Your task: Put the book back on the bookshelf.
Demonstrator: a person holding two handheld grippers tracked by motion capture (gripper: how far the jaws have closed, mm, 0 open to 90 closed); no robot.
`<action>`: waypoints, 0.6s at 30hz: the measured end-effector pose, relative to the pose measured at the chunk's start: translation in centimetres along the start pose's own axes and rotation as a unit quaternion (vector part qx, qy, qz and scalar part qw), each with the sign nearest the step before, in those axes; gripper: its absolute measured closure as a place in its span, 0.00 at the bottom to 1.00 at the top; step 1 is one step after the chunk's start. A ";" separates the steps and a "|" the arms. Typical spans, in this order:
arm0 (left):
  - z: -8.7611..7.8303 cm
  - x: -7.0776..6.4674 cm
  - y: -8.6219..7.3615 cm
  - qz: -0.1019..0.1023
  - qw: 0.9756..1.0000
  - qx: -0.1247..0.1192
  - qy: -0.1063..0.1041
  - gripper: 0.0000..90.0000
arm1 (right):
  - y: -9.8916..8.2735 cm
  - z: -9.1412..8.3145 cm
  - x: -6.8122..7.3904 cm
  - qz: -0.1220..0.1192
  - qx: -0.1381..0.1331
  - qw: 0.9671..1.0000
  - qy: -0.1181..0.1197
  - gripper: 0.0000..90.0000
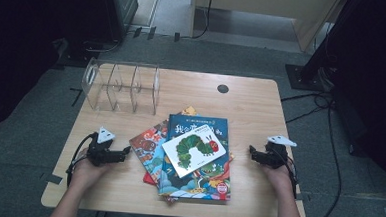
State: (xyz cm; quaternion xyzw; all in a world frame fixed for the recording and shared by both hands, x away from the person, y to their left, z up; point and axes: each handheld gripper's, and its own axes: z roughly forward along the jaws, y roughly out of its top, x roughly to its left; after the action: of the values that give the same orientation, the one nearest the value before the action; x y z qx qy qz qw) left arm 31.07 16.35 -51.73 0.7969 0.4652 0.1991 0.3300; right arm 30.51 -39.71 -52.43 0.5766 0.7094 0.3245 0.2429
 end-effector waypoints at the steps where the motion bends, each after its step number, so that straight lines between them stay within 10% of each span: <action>1: 0.0 -0.2 0.0 -0.008 1.000 0.001 0.006 0.20 | 0.0 0.0 0.0 0.000 0.000 1.000 -0.001 0.19; 18: -0.1 0.2 -0.1 0.006 1.000 -0.002 -0.009 0.20 | 0.0 0.2 0.5 0.019 0.008 1.000 -0.020 0.11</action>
State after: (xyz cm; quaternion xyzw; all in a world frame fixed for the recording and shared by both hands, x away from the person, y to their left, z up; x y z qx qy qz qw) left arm 31.08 16.57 -51.74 0.8010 0.4569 0.1945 0.3344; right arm 30.54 -39.18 -52.49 0.5980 0.6962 0.3118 0.2460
